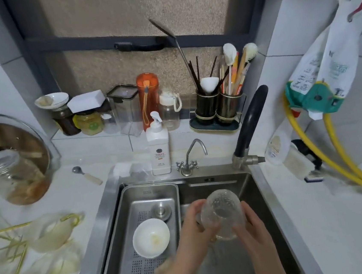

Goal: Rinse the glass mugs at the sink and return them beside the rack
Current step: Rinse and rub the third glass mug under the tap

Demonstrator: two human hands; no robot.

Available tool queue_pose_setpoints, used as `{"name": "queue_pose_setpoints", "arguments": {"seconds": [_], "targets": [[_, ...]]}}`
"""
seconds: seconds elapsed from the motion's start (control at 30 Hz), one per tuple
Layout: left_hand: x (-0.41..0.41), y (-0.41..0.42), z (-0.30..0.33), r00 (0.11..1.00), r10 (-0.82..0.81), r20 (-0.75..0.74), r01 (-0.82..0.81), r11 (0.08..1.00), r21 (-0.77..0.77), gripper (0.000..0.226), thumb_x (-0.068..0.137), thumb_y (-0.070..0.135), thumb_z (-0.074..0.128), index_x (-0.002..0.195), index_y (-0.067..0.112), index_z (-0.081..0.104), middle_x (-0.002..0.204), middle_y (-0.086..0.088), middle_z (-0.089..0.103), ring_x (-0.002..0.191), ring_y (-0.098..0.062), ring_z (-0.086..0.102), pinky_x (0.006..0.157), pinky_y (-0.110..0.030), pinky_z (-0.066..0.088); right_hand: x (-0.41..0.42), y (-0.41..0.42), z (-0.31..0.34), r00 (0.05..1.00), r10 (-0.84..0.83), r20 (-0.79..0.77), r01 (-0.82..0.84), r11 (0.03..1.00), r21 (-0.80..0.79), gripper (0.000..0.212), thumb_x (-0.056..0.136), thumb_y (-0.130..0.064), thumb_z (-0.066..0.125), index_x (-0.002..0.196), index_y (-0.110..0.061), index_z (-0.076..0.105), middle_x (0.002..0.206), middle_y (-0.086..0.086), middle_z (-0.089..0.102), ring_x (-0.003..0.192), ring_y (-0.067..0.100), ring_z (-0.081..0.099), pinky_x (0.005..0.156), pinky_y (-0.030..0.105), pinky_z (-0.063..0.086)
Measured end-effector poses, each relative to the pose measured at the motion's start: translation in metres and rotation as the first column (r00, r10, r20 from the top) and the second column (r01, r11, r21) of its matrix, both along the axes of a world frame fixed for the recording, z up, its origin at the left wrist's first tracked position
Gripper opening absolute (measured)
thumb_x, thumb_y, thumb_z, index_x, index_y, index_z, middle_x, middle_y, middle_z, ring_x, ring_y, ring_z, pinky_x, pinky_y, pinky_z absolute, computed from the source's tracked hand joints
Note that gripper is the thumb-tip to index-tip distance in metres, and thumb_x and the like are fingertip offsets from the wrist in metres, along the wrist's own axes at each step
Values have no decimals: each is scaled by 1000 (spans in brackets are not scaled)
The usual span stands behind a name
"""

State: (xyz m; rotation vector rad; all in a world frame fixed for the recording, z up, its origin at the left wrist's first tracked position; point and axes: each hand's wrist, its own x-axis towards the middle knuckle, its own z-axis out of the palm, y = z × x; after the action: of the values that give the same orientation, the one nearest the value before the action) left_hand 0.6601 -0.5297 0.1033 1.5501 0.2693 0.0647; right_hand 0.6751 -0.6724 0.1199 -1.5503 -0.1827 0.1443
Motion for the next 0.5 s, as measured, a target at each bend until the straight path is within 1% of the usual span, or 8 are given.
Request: {"name": "queue_pose_setpoints", "arguments": {"seconds": [0.07, 0.17, 0.23, 0.3, 0.37, 0.43, 0.47, 0.5], "targets": [[-2, -5, 1, 999, 25, 23, -24, 999, -22, 50, 82, 1, 69, 120, 22, 45, 120, 4, 55, 87, 12, 61, 66, -12, 50, -2, -2, -1, 999, -36, 38, 37, 999, -20, 42, 76, -15, 72, 92, -54, 67, 92, -23, 71, 89, -4, 67, 74, 12, 51], [1, -15, 3, 999, 53, 4, -53, 998, -34, 59, 84, 6, 67, 130, 32, 41, 126, 8, 52, 106, -14, 62, 70, -20, 54, 2, -6, -2, 996, -87, -9, 87, 995, -45, 31, 75, -24, 72, 100, -38, 61, 99, -23, 68, 95, -1, 65, 89, 29, 51], [2, -22, 1, 997, 68, -24, -68, 997, -22, 60, 86, 7, 65, 133, 35, 41, 128, 15, 50, 110, -20, 60, 73, -20, 54, 5, -11, -1, 998, -62, -6, 61, 993, -102, 31, 80, -23, 69, 104, -40, 57, 100, -25, 67, 95, -2, 64, 93, 33, 49], [0, -29, -1, 995, 93, -33, -94, 995, -21, 57, 87, 8, 64, 131, 37, 43, 125, 17, 50, 106, -18, 60, 75, -19, 52, 4, -15, 3, 998, -62, -9, 60, 987, -149, 31, 82, -27, 67, 105, -45, 56, 105, -24, 63, 100, 0, 61, 93, 31, 48], [-3, -34, -3, 992, 121, -42, -121, 993, -3, 54, 86, 11, 66, 120, 47, 44, 123, 14, 52, 106, -18, 59, 84, -25, 51, 3, -19, 0, 999, -37, -4, 35, 980, -195, 31, 80, -45, 64, 110, -44, 55, 112, -21, 61, 104, 2, 58, 91, 27, 47], [-8, -39, -1, 990, 134, -44, -134, 991, 3, 51, 87, 10, 65, 112, 50, 44, 114, 23, 51, 104, -6, 60, 91, -26, 49, 0, -23, -8, 1000, -14, 24, 21, 960, -279, 65, 71, -74, 57, 124, -36, 54, 123, -11, 60, 113, 10, 57, 98, 34, 47], [-10, -41, -1, 990, 137, -45, -138, 990, -12, 50, 87, 7, 64, 111, 47, 44, 111, 28, 49, 101, 5, 59, 91, -21, 48, -2, -25, -11, 999, -13, 31, 21, 952, -305, 79, 66, -81, 53, 129, -34, 52, 127, -8, 59, 115, 12, 56, 101, 39, 46], [-13, -43, -2, 989, 142, -50, -143, 989, -24, 50, 88, 4, 62, 112, 44, 44, 111, 30, 48, 99, 14, 57, 92, -17, 46, -3, -27, -12, 999, -11, 30, 21, 944, -329, 82, 63, -82, 50, 131, -35, 51, 127, -8, 59, 116, 12, 56, 102, 41, 46]]}}
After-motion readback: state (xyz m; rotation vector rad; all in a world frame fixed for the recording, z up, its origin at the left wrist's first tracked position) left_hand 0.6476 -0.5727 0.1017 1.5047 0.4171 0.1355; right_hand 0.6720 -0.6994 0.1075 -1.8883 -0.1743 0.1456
